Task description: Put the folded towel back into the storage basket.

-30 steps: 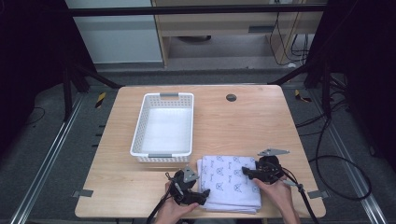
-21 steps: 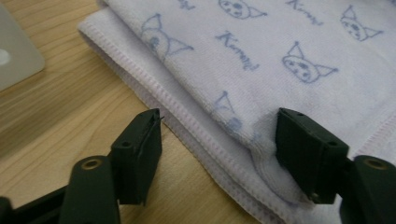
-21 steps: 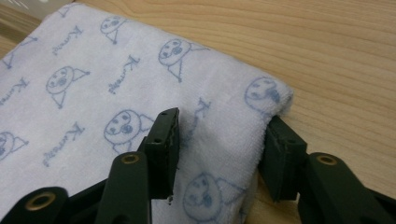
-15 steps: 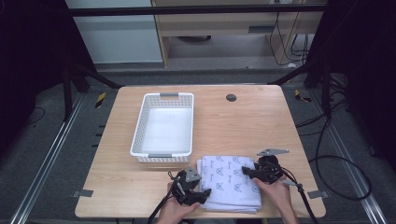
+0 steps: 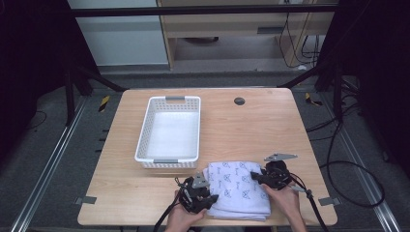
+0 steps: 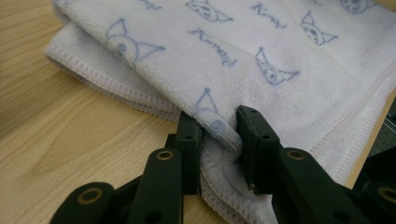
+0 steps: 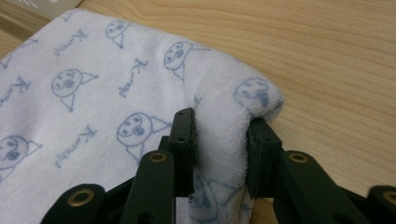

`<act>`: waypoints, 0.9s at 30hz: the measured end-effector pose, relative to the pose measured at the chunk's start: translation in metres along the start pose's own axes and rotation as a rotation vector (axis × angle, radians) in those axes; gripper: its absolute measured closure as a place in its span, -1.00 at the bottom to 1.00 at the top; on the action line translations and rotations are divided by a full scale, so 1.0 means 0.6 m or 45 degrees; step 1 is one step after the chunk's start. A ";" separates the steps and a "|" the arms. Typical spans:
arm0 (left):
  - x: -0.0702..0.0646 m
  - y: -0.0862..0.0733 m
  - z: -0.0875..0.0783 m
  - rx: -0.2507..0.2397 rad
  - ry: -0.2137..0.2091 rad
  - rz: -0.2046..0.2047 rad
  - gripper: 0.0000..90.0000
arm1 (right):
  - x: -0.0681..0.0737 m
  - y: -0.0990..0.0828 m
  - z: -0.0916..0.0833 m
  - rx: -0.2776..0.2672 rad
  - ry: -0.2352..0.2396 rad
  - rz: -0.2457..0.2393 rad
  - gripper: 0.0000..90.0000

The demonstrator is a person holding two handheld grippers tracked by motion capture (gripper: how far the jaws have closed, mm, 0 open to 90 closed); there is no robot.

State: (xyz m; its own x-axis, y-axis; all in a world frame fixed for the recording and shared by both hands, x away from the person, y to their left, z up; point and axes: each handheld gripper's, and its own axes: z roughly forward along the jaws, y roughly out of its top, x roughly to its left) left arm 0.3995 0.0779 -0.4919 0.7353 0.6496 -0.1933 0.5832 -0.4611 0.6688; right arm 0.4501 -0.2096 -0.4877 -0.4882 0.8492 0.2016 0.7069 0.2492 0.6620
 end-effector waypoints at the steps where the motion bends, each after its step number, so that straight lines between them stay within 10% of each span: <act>1: -0.001 -0.002 -0.001 -0.012 0.006 0.005 0.59 | 0.001 0.001 -0.001 0.002 0.000 0.005 0.52; 27: -0.012 0.015 -0.054 -0.152 -0.036 0.032 0.70 | 0.025 0.030 -0.073 -0.180 0.059 -0.037 0.54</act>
State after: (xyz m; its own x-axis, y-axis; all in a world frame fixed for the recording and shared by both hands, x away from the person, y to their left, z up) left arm 0.3883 0.0888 -0.4612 0.7597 0.6205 -0.1946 0.5202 -0.4005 0.7543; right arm 0.4333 -0.2129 -0.4411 -0.5324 0.8195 0.2119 0.6147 0.2022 0.7624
